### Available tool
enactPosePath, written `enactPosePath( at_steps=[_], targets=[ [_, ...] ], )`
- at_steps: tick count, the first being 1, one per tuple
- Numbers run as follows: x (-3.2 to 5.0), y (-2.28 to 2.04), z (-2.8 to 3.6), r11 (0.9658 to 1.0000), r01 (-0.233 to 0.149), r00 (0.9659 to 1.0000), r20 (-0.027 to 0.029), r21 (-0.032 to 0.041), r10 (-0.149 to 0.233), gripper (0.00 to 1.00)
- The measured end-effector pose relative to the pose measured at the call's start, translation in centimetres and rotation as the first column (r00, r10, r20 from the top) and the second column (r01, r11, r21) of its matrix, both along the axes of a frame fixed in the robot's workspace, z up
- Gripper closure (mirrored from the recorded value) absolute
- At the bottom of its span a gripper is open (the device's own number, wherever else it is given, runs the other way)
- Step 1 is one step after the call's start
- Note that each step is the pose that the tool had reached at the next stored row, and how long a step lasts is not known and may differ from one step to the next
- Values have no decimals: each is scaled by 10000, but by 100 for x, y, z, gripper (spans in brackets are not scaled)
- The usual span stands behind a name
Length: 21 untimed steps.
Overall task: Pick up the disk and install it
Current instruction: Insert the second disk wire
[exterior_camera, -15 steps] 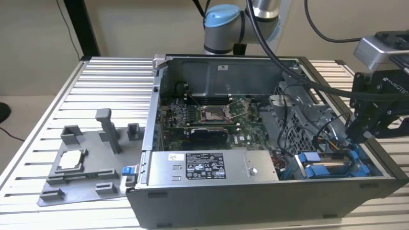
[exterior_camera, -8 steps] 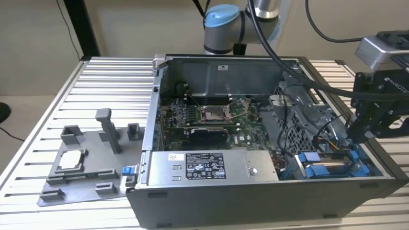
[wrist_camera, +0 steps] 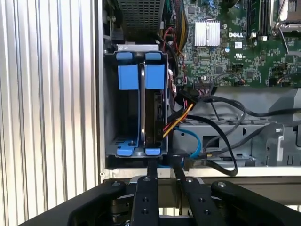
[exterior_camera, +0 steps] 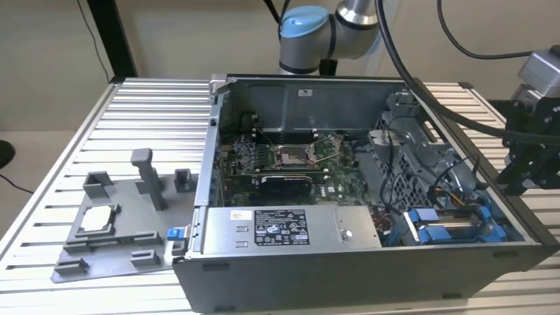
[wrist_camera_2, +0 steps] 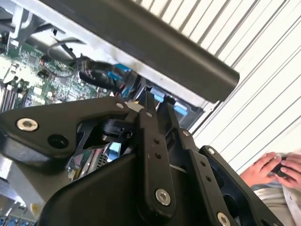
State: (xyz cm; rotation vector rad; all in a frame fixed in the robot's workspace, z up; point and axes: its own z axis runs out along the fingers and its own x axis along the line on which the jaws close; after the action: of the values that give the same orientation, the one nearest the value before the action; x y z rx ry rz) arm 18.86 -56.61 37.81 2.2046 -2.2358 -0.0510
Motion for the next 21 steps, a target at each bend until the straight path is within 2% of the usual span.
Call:
enactPosePath(
  at_steps=[2, 4, 5, 7, 8, 13, 21],
  targets=[
    [27, 0, -11, 10000, -1, 10000, -2, 69, 1, 100],
    [37, 0, -20, 9998, -2, 10000, -3, 192, 2, 100],
    [39, 0, -24, 9996, 0, 10000, -3, 286, 0, 100],
    [42, 0, -28, 9986, 0, 10000, -5, 529, 0, 100],
    [43, 0, -35, 9983, -1, 10000, -6, 581, 1, 100],
    [7, 15, -68, 9984, 47, 10000, 0, 556, -47, 100],
    [-13, 81, -109, 9982, 248, 9997, 2, 553, -248, 100]
  ],
)
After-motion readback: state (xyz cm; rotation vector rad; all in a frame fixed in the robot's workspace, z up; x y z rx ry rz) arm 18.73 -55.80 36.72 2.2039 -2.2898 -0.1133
